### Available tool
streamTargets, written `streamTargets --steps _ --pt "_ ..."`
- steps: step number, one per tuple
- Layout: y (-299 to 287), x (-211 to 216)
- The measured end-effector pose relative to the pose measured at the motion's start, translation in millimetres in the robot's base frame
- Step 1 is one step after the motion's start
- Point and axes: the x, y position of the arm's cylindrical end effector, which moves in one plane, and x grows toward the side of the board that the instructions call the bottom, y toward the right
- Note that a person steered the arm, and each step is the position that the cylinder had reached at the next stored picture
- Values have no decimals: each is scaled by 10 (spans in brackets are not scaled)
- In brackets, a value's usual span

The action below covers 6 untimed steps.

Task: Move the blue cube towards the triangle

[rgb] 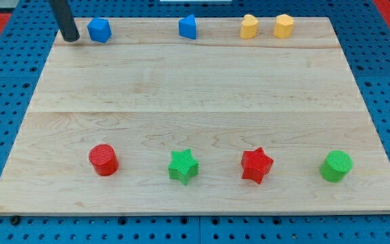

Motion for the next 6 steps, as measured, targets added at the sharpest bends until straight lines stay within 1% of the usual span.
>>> streamTargets --steps 1,2,3,4,6 --pt "281 -229" --pt "715 -226" --pt "659 -26" --pt "590 277" --pt "855 -86"
